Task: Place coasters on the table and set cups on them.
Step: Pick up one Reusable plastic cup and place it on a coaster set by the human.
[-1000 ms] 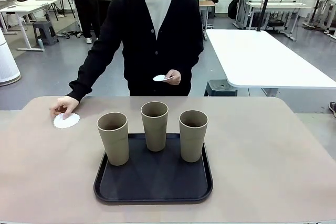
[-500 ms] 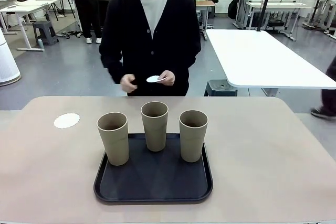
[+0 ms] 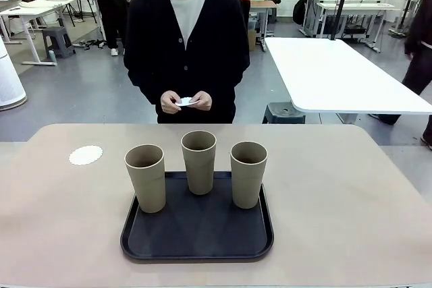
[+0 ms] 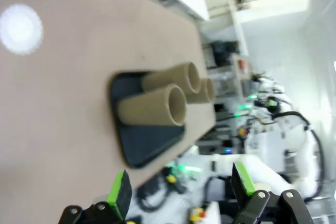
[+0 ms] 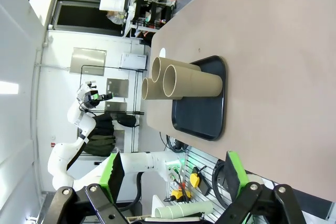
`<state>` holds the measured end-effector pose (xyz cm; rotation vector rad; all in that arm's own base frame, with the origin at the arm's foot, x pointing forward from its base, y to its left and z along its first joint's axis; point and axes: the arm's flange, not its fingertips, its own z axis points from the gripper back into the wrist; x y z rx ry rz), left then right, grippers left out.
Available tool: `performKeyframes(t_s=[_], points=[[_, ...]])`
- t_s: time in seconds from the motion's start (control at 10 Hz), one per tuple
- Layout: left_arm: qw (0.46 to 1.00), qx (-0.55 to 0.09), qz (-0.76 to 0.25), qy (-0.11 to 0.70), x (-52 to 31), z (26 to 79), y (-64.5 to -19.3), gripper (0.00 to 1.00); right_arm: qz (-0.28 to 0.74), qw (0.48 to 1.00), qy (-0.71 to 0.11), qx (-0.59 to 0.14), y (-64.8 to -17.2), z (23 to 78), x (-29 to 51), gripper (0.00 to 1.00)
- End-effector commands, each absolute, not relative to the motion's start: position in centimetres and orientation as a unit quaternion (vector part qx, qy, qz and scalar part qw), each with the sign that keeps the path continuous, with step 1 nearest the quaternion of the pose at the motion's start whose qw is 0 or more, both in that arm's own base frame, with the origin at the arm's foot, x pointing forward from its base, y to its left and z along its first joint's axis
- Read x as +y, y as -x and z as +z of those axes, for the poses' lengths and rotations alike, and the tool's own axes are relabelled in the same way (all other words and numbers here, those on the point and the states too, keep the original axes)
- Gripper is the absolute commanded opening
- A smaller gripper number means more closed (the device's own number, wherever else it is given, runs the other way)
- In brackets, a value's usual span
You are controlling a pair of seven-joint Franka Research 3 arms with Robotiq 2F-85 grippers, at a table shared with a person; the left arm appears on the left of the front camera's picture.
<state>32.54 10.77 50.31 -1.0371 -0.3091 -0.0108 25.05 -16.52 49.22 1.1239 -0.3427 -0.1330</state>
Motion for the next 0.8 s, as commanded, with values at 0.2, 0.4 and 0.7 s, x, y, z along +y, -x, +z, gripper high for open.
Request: performKeyframes(t_s=[0.2,0.4,0.7], points=[[0.890,-0.310,-0.267,0.202,4.0,56.7,-34.7,1.00,-0.060,0.824,-0.538,-0.166,-25.2,49.3,-16.5,1.00],[0.877,-0.337,-0.339,0.052,-0.4,57.4,-33.8,1.00,-0.060,0.824,-0.538,-0.166,-25.2,49.3,-16.5,1.00],[0.862,-0.293,-0.410,-0.039,-5.0,57.4,-32.9,1.00,-0.060,0.824,-0.538,-0.166,-25.2,49.3,-16.5,1.00]])
